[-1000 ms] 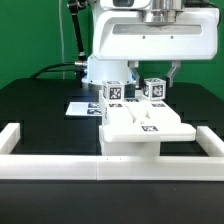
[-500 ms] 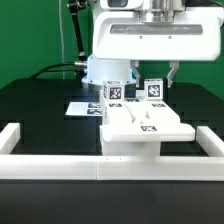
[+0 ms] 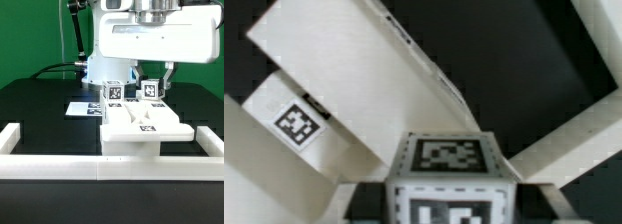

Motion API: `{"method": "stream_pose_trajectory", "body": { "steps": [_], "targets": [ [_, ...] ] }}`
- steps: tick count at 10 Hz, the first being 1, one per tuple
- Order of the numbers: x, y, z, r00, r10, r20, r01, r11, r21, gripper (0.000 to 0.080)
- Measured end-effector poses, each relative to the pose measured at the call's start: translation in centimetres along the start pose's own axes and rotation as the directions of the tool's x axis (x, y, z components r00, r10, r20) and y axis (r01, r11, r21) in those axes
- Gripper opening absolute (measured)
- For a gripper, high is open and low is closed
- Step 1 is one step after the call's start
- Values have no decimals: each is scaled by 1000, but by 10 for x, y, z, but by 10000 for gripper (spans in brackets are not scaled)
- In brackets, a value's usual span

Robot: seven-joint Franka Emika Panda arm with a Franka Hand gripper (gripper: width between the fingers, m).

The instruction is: Assemble chair

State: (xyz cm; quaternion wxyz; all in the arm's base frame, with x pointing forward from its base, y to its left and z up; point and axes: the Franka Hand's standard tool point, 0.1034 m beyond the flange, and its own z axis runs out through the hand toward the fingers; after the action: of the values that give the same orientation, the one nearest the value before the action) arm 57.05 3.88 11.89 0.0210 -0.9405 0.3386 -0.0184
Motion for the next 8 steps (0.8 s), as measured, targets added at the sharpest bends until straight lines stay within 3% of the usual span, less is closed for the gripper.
{"method": "stream_pose_trajectory", "body": {
  "steps": [4,8],
  "targets": [
    [-1,-2,0,899,437,7,-437,899,5,287],
    [-2,-4,0,785,619,14,-619,785,8,287]
  ]
}}
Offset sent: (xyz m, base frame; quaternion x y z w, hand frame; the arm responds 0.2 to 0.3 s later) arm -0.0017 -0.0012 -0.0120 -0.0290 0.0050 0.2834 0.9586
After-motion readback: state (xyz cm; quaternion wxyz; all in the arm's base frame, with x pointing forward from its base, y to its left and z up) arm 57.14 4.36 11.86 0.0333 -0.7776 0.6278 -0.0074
